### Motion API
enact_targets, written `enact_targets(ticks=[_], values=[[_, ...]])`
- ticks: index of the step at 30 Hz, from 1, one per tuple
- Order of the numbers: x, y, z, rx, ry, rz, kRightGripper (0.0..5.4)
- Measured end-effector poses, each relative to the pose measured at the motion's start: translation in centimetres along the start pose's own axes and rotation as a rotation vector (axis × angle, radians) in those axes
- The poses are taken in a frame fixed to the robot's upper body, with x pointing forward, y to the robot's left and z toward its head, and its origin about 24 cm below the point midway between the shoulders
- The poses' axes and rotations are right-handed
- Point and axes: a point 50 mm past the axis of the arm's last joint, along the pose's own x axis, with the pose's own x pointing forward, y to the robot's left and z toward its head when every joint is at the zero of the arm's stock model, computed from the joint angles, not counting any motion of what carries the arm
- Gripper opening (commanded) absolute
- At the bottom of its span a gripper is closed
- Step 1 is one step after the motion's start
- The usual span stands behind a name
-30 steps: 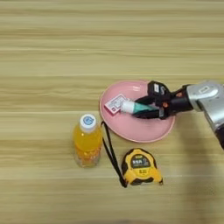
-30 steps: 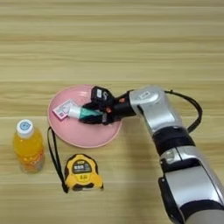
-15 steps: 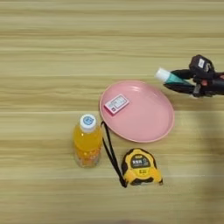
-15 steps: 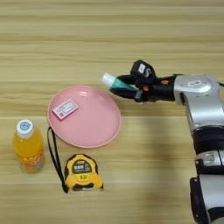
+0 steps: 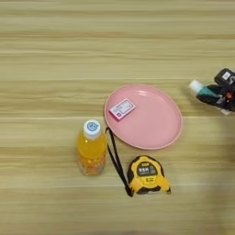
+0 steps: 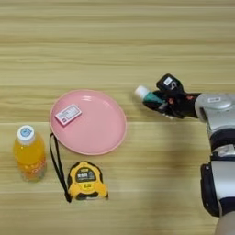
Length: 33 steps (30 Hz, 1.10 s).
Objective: Move the objects on the table
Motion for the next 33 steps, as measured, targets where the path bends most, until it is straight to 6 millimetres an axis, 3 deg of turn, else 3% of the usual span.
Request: enact_targets(ticks=[14, 31, 33], values=[[1.9, 1.8, -1.4, 0.084, 0.019, 0.016, 1.68], [2.1, 2.2, -2.2, 0.133, 0.034, 0.012, 1.68], [2.2, 2.2, -2.2, 0.137, 0.035, 0.013, 2.08]])
